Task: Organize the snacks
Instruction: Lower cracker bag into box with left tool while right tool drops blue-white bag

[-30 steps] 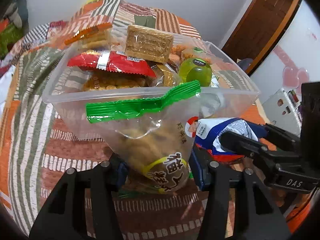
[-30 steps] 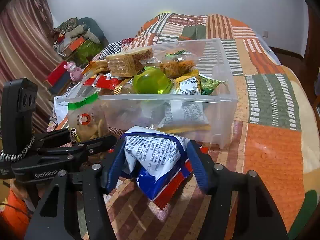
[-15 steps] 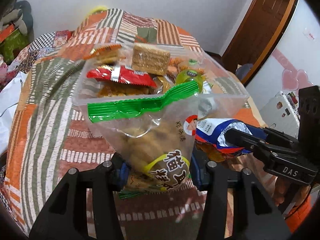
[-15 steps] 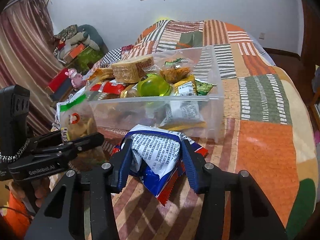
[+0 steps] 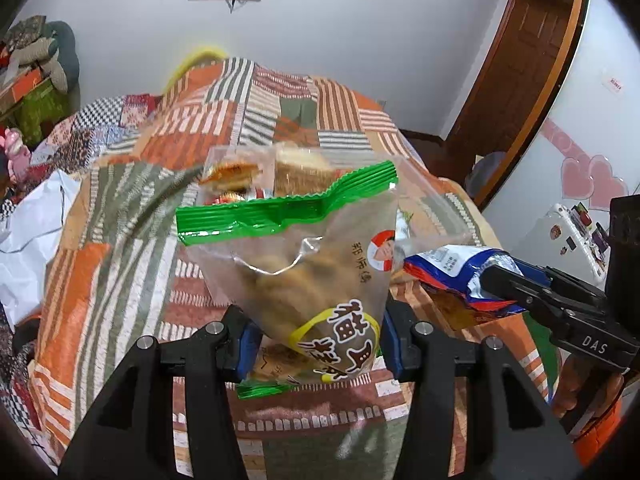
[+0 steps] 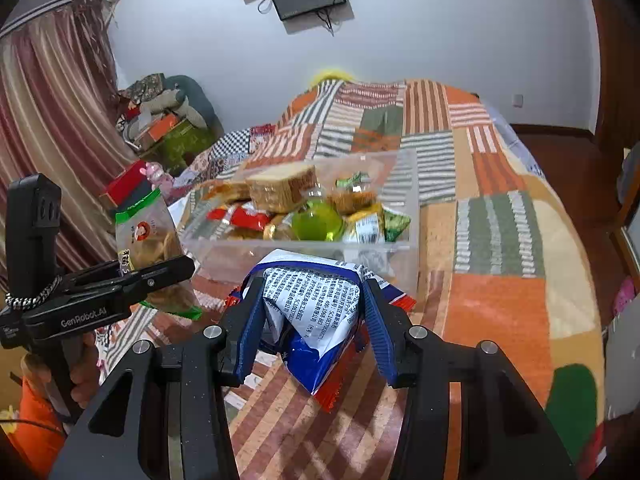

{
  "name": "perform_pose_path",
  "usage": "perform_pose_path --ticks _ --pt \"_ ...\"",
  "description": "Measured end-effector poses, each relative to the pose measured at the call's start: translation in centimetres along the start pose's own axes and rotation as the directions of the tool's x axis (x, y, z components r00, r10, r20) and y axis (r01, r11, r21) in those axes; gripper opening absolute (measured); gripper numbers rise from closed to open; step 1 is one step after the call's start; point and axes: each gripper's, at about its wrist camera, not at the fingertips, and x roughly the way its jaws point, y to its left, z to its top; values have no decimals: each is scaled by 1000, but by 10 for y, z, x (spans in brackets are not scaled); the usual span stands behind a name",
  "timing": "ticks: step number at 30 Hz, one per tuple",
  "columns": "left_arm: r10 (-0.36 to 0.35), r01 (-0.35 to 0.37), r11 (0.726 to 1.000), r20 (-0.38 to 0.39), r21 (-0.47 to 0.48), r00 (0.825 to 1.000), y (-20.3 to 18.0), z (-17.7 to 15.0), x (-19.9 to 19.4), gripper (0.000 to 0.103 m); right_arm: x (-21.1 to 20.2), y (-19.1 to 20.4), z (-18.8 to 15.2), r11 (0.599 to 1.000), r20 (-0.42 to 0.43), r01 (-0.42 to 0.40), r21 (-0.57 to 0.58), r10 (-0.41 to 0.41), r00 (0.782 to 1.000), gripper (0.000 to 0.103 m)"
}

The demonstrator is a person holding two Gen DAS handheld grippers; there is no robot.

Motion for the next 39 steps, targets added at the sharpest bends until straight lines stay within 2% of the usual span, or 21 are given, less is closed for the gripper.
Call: perform_pose_path --ticks 9,19,26,30,35,39 --pt "11 -11 1000 56 2 998 1 24 -10 50 -9 -2 22 1000 75 19 -6 -18 997 44" --pt "32 -33 999 63 15 998 5 49 9 50 -2 -7 45 998 137 60 -2 -59 989 44" --pt "36 -37 999 31 18 999 8 58 39 50 14 -16 50 997 128 69 21 -71 989 44" --pt "-5 5 1000 -5 -1 1000 11 62 55 50 29 -18 50 998 103 58 34 -61 993 44" --pt "-4 5 1000 -23 15 1000 8 63 71 50 45 -19 49 998 71 57 31 -59 996 44" --pt "4 -3 1000 -48 10 999 11 60 85 50 51 -12 49 994 75 105 -17 -104 992 44"
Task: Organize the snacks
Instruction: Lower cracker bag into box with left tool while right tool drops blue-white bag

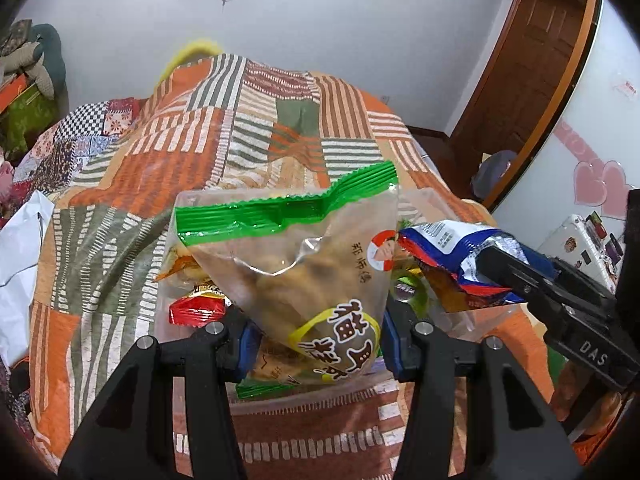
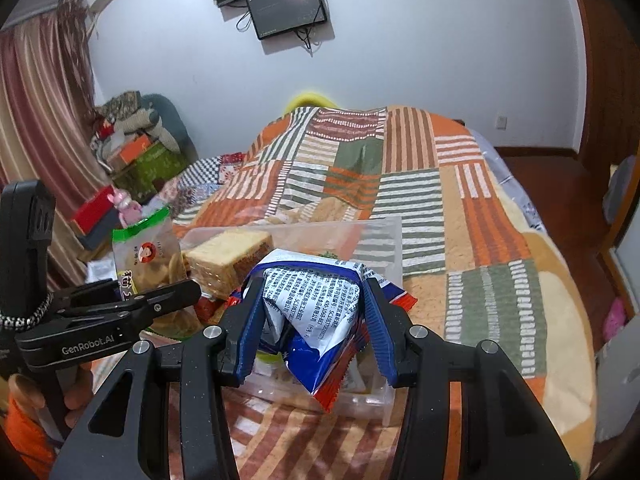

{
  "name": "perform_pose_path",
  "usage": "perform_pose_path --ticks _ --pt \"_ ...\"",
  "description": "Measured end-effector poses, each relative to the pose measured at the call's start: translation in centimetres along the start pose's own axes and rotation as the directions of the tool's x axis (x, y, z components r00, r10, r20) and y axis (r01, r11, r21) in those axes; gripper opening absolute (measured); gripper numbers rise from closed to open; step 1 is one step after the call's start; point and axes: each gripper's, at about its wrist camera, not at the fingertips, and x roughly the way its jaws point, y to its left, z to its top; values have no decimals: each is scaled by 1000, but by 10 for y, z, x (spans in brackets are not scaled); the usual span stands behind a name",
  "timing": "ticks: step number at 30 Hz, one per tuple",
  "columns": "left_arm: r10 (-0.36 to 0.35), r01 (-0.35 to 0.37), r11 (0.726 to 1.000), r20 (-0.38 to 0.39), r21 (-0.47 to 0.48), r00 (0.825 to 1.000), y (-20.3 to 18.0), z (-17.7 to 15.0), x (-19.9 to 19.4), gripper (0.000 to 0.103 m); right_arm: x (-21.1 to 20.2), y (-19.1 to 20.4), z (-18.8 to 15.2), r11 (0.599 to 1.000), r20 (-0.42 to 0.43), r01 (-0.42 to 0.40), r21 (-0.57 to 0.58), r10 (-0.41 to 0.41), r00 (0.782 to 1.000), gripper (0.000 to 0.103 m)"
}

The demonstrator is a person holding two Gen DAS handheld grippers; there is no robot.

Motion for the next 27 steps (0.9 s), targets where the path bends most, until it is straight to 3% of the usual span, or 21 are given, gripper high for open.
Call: perform_pose_path --ticks 4,8,10,11,19,27 --pt "15 -15 1000 -24 -9 1000 6 -7 10 52 3 7 -4 998 -4 32 -49 -32 999 45" --pt "18 -19 1000 -28 -9 999 6 -10 7 58 7 -1 -5 1000 -42 -2 -16 1 999 50" --pt "40 -40 999 -30 -9 999 4 -10 5 77 10 -5 -5 1000 -70 1 4 -1 998 52" --pt "57 -58 998 -26 -10 998 3 -10 3 81 10 -5 -6 1000 -77 0 11 1 997 52" --pt "53 -53 997 7 -52 999 10 -9 -24 82 -11 -4 -5 1000 -83 -7 14 8 997 57" --pt "47 -43 998 123 -37 991 0 -8 -85 82 -58 7 4 1000 6 -16 -10 16 1000 61"
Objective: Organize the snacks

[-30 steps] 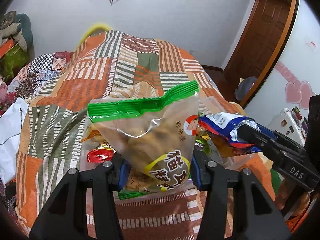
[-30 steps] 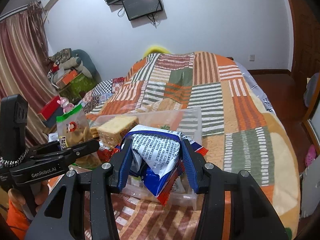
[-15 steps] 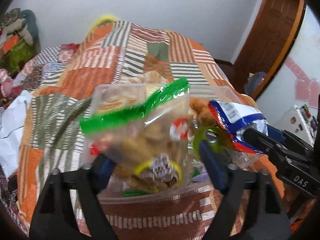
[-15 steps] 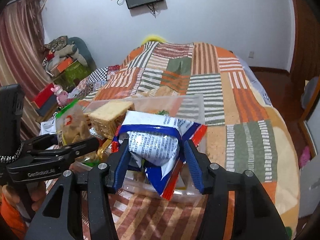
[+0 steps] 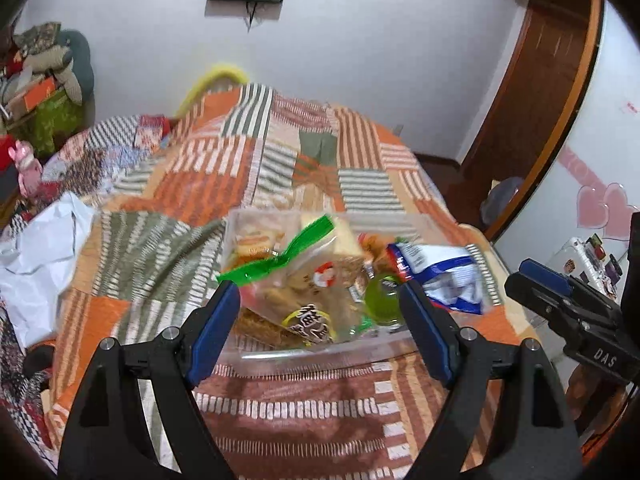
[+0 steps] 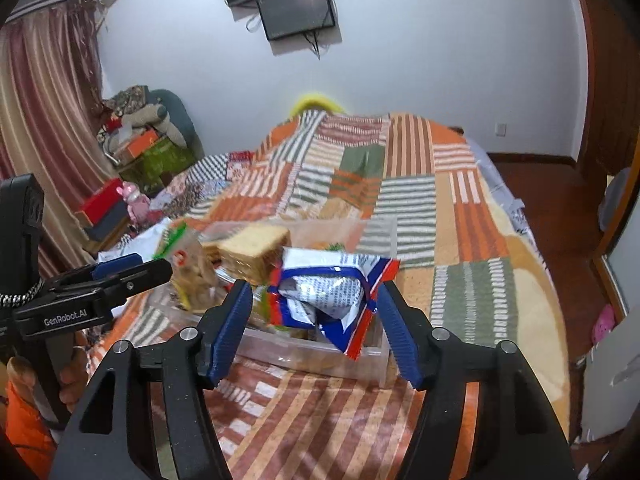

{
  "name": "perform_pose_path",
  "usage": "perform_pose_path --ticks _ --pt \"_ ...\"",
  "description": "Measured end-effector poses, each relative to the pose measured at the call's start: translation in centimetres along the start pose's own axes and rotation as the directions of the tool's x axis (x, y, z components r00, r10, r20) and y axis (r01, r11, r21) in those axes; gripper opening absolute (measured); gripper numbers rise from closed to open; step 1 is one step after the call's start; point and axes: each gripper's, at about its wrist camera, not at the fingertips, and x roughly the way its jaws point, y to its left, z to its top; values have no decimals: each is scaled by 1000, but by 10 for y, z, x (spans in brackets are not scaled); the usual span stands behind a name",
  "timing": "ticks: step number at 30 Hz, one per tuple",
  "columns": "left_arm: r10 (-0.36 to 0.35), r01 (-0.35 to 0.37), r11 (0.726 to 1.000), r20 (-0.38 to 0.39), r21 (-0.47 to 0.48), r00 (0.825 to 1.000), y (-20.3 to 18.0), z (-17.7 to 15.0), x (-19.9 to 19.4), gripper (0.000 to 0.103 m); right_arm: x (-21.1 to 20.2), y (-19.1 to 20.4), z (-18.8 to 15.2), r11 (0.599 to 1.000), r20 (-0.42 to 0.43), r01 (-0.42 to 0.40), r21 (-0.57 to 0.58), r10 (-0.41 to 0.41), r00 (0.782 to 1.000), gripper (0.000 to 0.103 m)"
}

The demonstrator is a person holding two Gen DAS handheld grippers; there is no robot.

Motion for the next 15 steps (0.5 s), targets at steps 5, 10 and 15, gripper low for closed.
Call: perform_pose_path --ticks 5,10,15 --pt "-15 12 999 96 30 995 -14 3 -49 82 -35 11 7 1000 72 -10 -21 11 997 61" --pt "-35 27 999 207 40 978 -23 0 -100 89 -76 27 9 998 164 -10 -62 20 986 69" --pt "-29 11 998 300 59 953 -32 -9 -140 93 -110 37 6 997 240 -25 -79 43 970 72"
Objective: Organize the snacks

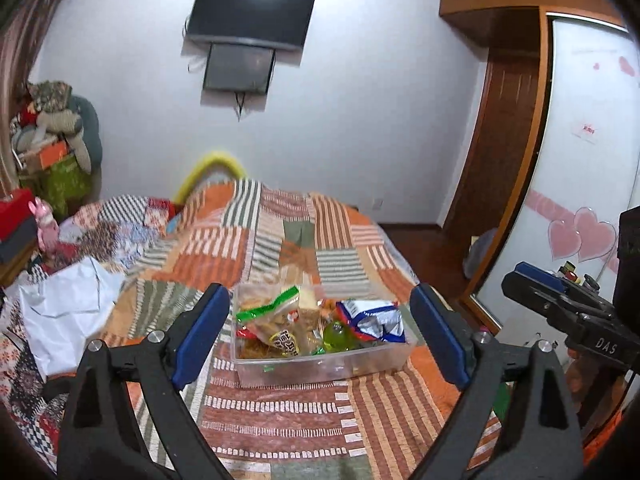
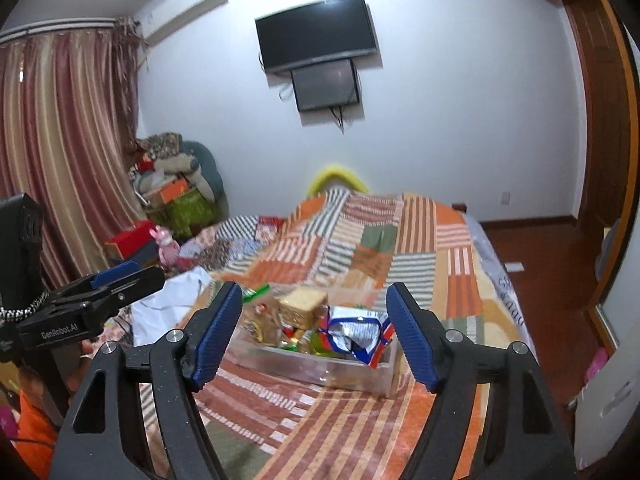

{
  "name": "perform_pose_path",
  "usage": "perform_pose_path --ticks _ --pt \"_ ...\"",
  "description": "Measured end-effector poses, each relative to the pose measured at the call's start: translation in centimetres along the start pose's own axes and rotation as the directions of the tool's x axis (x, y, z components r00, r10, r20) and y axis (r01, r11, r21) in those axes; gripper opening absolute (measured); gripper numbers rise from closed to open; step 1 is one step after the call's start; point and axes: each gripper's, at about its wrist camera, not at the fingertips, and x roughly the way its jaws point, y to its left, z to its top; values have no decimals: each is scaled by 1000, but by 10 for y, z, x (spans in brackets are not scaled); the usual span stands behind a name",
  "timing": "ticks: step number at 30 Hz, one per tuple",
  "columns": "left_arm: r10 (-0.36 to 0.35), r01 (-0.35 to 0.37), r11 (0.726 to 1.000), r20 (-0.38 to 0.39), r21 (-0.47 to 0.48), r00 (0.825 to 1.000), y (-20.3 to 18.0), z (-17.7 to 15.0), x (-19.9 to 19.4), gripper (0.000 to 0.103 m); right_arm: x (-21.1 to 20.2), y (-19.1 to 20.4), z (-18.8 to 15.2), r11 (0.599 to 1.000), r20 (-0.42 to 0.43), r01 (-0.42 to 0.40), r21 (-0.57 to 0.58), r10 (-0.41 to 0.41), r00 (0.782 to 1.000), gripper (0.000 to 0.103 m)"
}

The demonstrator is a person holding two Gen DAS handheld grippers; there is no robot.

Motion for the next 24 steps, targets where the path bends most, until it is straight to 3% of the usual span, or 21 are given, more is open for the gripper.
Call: perform_pose_path --ticks 7,16,24 --pt "10 -13 1000 100 26 995 -13 1 -41 100 -29 21 -2 998 81 32 -62 -27 996 84" --pt "14 -25 997 159 69 987 -24 -3 -61 102 -30 27 -3 996 120 59 -65 -51 991 101" --pt "11 -28 995 172 99 985 -32 -8 -65 102 -35 27 -4 995 136 73 -65 -64 989 103"
